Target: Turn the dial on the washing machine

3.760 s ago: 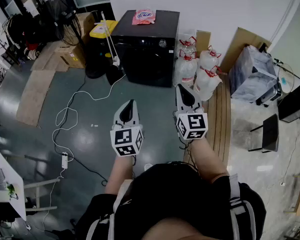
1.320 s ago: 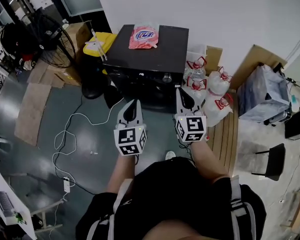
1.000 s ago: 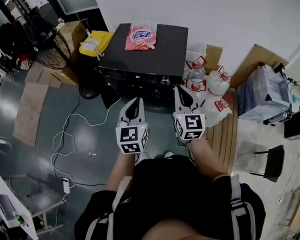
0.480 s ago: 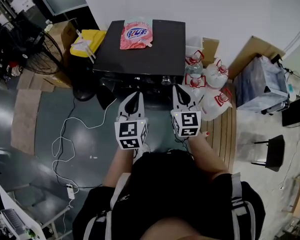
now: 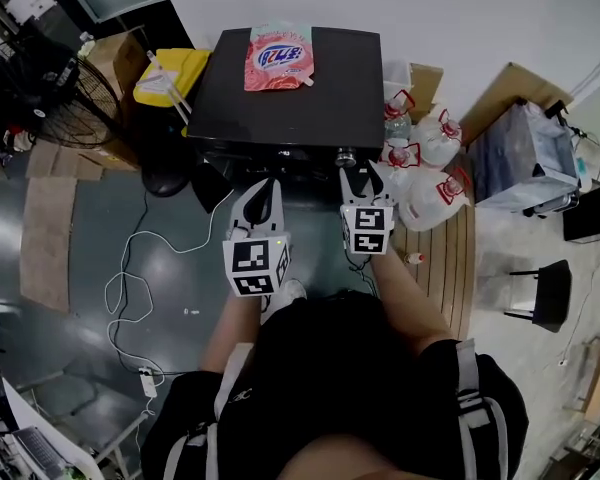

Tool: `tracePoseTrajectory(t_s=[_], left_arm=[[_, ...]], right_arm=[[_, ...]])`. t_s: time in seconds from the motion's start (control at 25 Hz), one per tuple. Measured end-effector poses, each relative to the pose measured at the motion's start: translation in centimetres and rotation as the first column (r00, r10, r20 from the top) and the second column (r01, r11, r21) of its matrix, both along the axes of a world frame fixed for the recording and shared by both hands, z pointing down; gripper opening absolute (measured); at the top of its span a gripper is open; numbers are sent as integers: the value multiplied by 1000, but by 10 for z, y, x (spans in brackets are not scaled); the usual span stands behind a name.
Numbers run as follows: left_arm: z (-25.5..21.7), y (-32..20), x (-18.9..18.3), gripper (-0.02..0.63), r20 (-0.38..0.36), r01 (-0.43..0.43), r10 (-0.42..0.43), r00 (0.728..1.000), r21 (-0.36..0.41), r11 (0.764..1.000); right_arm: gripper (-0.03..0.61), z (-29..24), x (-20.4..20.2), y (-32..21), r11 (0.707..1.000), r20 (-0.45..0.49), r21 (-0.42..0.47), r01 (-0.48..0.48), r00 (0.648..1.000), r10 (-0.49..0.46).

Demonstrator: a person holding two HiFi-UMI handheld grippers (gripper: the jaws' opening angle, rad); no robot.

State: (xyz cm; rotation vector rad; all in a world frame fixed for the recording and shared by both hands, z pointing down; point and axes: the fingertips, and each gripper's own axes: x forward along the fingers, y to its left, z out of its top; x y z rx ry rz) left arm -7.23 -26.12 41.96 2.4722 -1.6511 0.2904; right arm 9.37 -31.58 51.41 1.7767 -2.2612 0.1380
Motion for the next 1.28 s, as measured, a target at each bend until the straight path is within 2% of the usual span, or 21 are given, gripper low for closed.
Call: tracePoseTrajectory(t_s=[0.12,0.24,0.32,0.4,0.52,0.6,0.68,0.8,0.88,1.0,1.08,1.28], left_arm=[[6,-7,-15,-5,13,2,-1,1000,-18,1000],[15,-13,-30,-5,23,7,-6,1000,-40,999],[21,-14,-39,-5,30,7,-5,1000,-53,999],[27,-15,-47,-5,36,7,-4,999,-65,998],[37,-14,-57,-5,41,13,-10,999,-84,996],[44,-12,-63,-5,45,17,-13,999,-100,995],[50,-8,-69,-5,48,19,-14,999,-115,993],[58,-3,-79,-5,54,32,-25,998,-128,991],[63,1,-87,-5,57,45,-38,998,-137,990],[73,6,-97,-5,63,62,-53,997,-155,986],[78,10,-101,-5,67,66,-55,996,-165,984],[84,11,-103,-5,72,69,-57,996,-170,983]], right_arm=[[189,22,-4,-13,998,-52,-43,-49,998,46],[190,47,-4,-25,993,-169,-74,-89,983,75],[190,67,-4,-31,990,-282,-85,-111,956,83],[192,86,-5,-37,990,-400,-88,-114,914,69],[206,112,-12,-45,994,-557,-85,-68,830,9],[215,127,-19,-50,997,-660,-82,-15,750,-43],[221,140,-23,-54,996,-760,-82,45,643,-92],[227,160,-21,-58,987,-877,-99,126,457,-147],[230,171,-15,-62,982,-914,-114,154,372,-164],[232,182,-8,-71,978,-938,-124,168,302,-171],[233,186,-5,-75,976,-947,-134,170,268,-177],[235,192,-5,-77,974,-959,-128,186,226,-169]])
